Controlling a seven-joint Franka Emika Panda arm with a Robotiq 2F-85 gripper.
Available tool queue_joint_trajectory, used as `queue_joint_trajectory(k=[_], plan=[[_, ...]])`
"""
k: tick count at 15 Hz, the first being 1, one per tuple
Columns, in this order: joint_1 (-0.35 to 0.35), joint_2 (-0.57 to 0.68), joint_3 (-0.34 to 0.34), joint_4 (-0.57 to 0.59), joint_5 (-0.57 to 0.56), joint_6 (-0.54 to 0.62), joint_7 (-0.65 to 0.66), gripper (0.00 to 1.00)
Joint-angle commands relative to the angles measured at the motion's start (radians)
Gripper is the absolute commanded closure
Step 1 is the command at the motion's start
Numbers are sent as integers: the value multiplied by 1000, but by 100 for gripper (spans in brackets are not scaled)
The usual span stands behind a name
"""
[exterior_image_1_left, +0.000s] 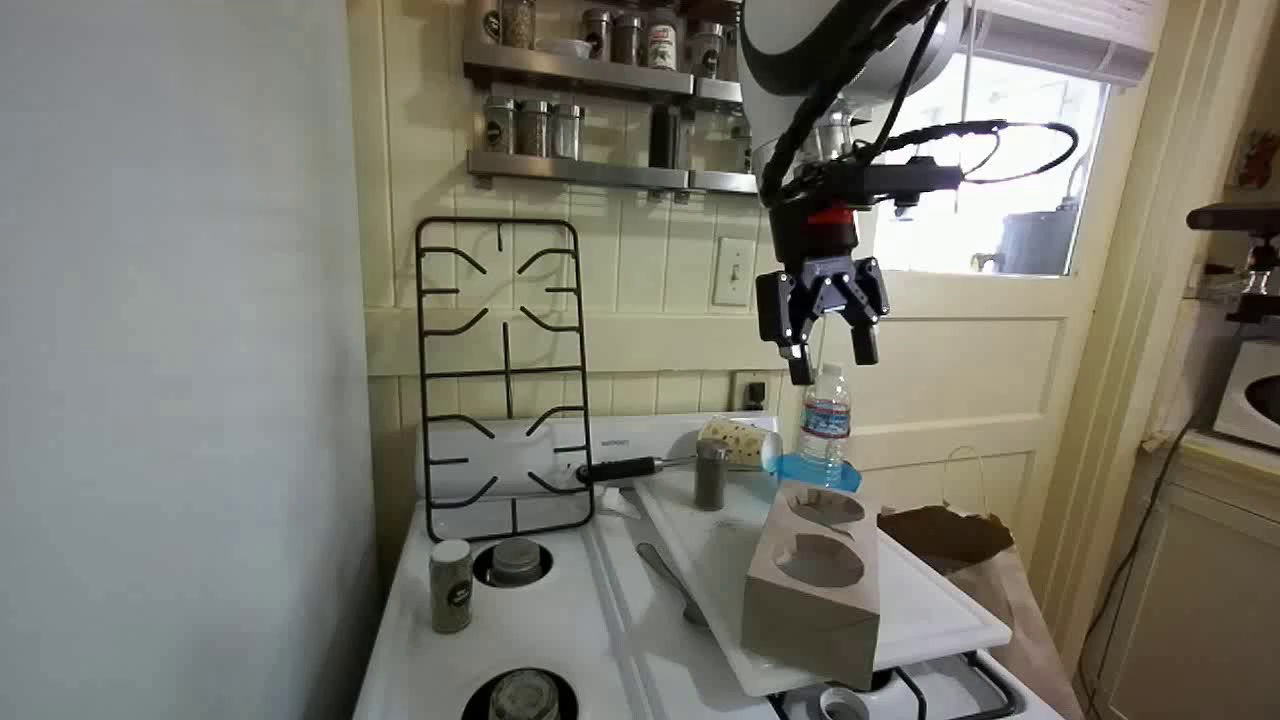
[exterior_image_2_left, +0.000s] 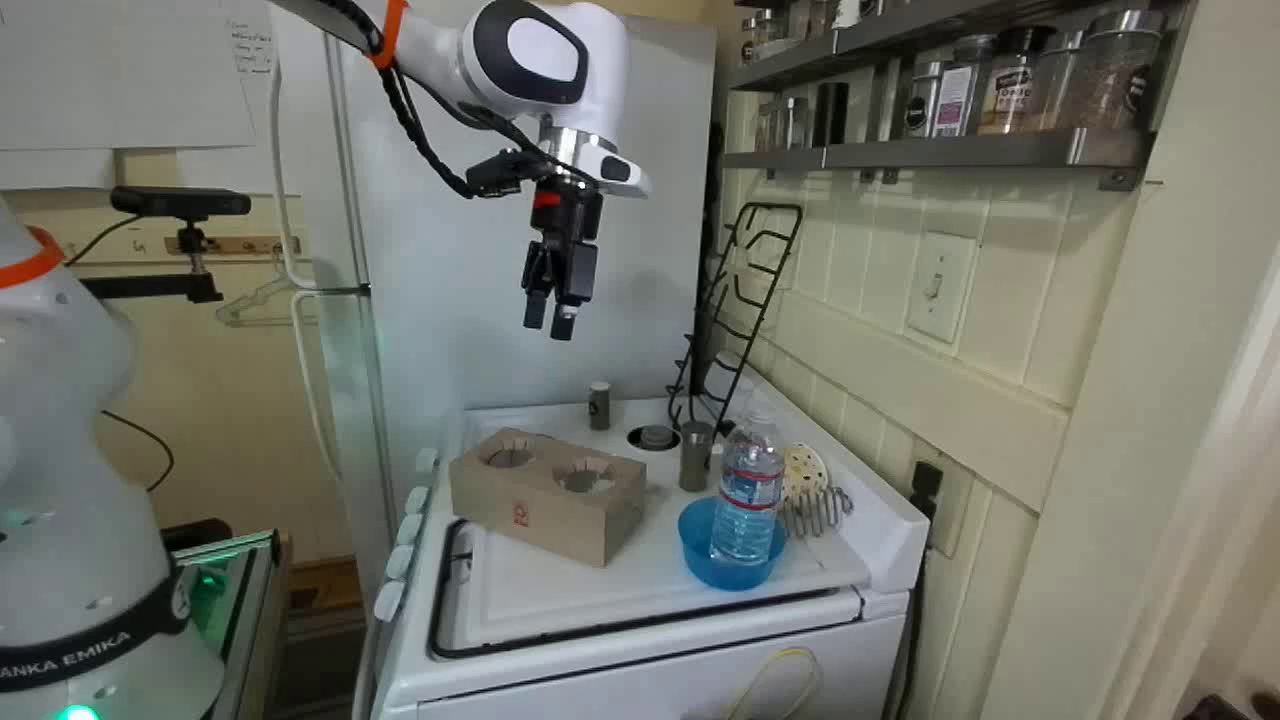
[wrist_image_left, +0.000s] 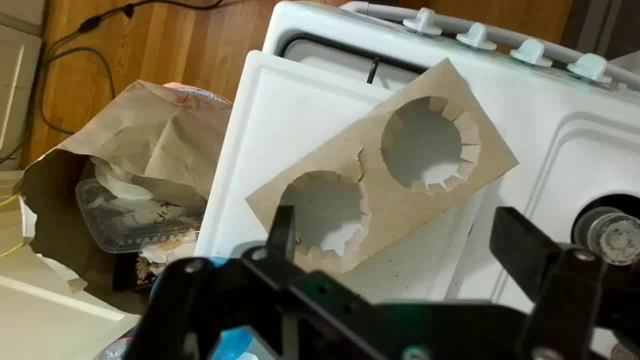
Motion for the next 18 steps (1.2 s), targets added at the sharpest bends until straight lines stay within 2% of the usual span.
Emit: queue_joint_trajectory(k=[1,7,11,15,16,18], plan=[[18,1,-16,2,-3,-2,3,0],[17,-6,-22,-7,-9,9,-21,0],[22,-13,-69,-69,-42,12,-298,0],[38,-20,-82,-100,-24,11,-400,0],[50,-28,-76,-106,-47,-4,-462,0],[71,-33,-56,-112,-91,-25,-505,0]])
